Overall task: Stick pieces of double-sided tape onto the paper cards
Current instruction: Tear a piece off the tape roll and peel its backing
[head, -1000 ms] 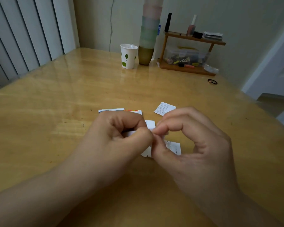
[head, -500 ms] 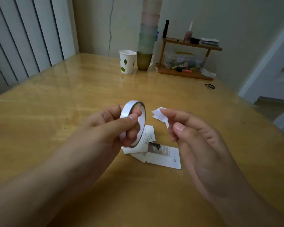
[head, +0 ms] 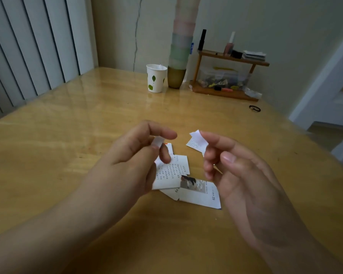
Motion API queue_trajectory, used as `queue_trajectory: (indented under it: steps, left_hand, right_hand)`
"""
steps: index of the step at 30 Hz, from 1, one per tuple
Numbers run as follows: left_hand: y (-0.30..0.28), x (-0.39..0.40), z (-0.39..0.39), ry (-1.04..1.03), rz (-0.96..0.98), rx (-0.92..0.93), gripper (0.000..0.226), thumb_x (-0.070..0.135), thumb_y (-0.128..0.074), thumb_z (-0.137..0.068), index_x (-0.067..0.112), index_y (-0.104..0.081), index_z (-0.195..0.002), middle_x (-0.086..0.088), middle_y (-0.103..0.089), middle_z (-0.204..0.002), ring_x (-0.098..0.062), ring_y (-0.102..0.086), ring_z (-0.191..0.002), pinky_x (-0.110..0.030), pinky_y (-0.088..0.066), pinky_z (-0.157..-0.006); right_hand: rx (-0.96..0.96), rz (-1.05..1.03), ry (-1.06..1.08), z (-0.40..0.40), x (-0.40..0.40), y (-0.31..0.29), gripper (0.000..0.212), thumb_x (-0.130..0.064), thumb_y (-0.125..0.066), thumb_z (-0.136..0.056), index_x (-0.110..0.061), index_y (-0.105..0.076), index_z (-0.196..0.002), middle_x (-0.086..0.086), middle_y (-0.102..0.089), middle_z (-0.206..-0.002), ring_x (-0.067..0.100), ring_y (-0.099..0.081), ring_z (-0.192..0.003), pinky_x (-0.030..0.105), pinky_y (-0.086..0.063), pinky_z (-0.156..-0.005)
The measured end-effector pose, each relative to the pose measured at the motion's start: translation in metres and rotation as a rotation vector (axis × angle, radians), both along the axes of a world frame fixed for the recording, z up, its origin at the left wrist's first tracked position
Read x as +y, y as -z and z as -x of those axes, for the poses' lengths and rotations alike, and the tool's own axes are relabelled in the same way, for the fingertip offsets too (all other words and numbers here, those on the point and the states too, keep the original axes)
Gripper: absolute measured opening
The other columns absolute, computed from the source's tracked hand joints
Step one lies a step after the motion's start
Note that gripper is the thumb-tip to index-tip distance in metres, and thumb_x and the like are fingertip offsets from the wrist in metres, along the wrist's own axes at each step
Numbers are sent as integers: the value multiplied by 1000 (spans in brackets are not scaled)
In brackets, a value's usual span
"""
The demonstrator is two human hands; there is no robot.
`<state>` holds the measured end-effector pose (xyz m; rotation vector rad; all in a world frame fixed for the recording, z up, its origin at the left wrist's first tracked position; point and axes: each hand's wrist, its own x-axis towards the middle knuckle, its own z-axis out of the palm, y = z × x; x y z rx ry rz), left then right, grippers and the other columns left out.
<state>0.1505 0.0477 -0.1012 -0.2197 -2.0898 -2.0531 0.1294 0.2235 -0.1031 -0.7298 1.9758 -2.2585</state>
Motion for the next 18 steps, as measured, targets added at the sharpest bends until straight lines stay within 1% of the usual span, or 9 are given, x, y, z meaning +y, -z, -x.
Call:
queue_trajectory:
  steps: [2, 4, 6, 8, 10, 12, 14, 16, 18]
  left_hand:
    - [3, -2, 1, -135, 170, 13, 26, 26, -41, -93, 39, -63, -85, 8, -58, -78, -4, -37, -40, -19, -31, -39]
    - [2, -5, 2, -250, 332, 67, 26, 30, -37, -89, 42, -60, -84, 15, -57, -74, -3, -42, -43, -18, -31, -41]
    - [-1, -7, 3, -327, 428, 97, 23, 36, -35, -87, 39, -58, -82, 19, -56, -68, 0, -47, -46, -16, -30, -42]
    - [-4, -9, 2, -388, 533, 117, 19, 39, -35, -85, 39, -54, -84, 18, -57, -74, 0, -50, -52, -22, -31, -45]
    - [-5, -11, 1, -411, 593, 146, 14, 38, -39, -81, 43, -48, -91, 16, -52, -83, -3, -57, -61, -28, -39, -47]
    - [-7, -10, -1, -379, 577, 187, 22, 33, -44, -79, 48, -46, -95, 20, -50, -93, -8, -63, -69, -23, -40, -49]
    - [-10, -9, -3, -294, 491, 223, 31, 22, -50, -83, 50, -52, -96, 22, -57, -98, -9, -63, -69, -18, -39, -50]
    - [-12, -6, -4, -212, 390, 227, 39, 8, -54, -89, 46, -62, -94, 19, -66, -90, -17, -57, -57, -23, -39, -47]
    - [-12, -3, -3, -158, 273, 175, 36, 7, -59, -90, 42, -68, -89, 13, -69, -78, -31, -46, -56, -29, -36, -51]
  right_hand:
    - [-6, 23, -14, 0, 0, -1, 41, -37, -57, -65, -27, -75, -100, -8, -58, -76, 10, -48, -73, 21, -43, -69]
    - [-10, 36, -24, 0, 0, -1, 41, -36, -57, -65, -25, -75, -101, -8, -59, -76, 9, -49, -72, 19, -44, -67]
    - [-12, 43, -32, 1, 0, 0, 41, -35, -59, -65, -24, -75, -101, -8, -59, -76, 9, -49, -72, 19, -44, -66]
    - [-5, 47, -51, 1, 0, 0, 44, -36, -68, -61, -23, -74, -103, -7, -58, -77, 9, -49, -73, 19, -44, -66]
    - [-1, 60, -70, 2, 1, 2, 48, -39, -73, -59, -22, -74, -104, -7, -59, -78, 9, -50, -73, 19, -44, -66]
    - [-20, 86, -83, 3, 1, 2, 47, -37, -71, -61, -20, -74, -104, -6, -59, -79, 9, -51, -73, 19, -44, -65]
    - [-26, 110, -123, 4, 1, 3, 53, -46, -74, -60, -20, -73, -106, -6, -59, -80, 9, -51, -73, 19, -45, -65]
    - [-54, 143, -168, 5, 1, 3, 54, -48, -72, -62, -20, -72, -108, -5, -56, -80, 9, -50, -72, 19, -45, -65]
    - [-65, 154, -223, 5, 0, 2, 54, -46, -70, -64, -21, -70, -112, -6, -54, -80, 9, -48, -71, 18, -45, -67]
